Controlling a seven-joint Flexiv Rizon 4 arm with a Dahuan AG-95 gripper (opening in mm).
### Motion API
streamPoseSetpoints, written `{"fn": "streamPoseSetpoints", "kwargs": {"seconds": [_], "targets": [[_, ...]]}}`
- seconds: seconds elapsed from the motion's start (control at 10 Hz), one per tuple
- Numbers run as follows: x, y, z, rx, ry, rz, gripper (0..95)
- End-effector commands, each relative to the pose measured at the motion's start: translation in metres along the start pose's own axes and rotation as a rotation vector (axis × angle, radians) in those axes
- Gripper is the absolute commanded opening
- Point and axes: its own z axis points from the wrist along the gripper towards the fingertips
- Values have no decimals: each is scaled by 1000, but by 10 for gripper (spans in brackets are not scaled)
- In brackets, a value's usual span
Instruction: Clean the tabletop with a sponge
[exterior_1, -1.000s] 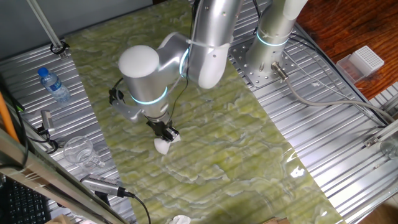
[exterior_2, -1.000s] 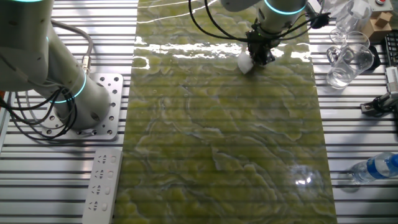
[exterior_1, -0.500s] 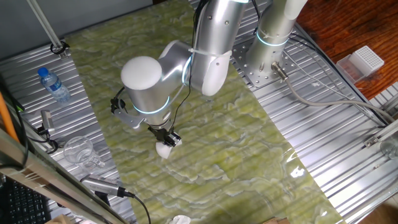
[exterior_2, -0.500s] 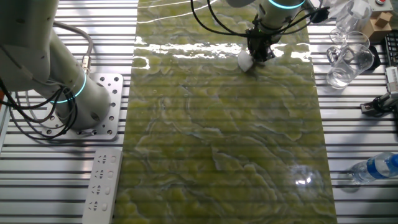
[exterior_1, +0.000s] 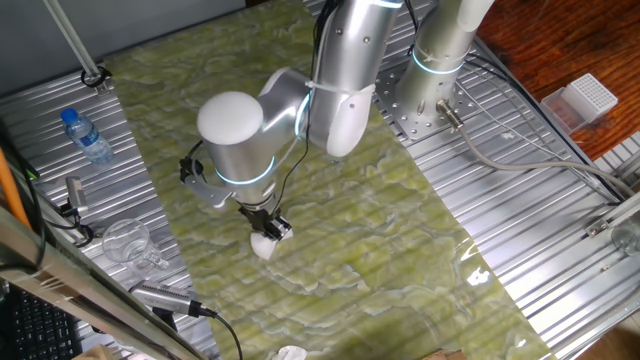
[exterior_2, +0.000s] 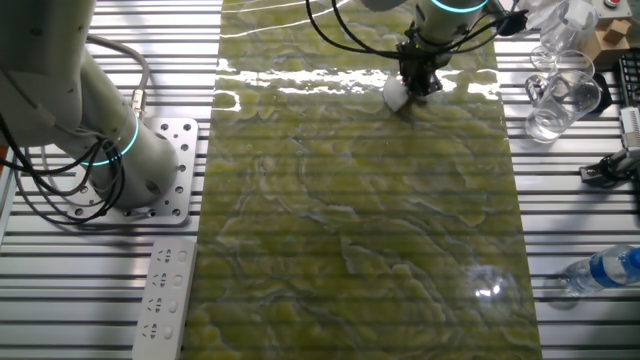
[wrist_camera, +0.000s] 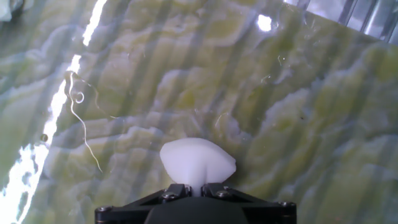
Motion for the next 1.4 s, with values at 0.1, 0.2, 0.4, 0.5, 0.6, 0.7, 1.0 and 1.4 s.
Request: {"fn": "streamPoseSetpoints", "kwargs": {"seconds": [0.1,0.2,0.4,0.5,0.6,0.7,1.0,1.4], "targets": [[-4,3,2,0,-5,18,0],[-7,7,3,1,-3,31,0],[-10,12,4,1,-1,45,0],[-12,16,4,0,0,50,0],[-12,18,4,0,1,54,0],[-13,22,5,2,3,66,0],[-6,36,9,10,4,77,0],[13,56,14,-16,3,116,0]]}}
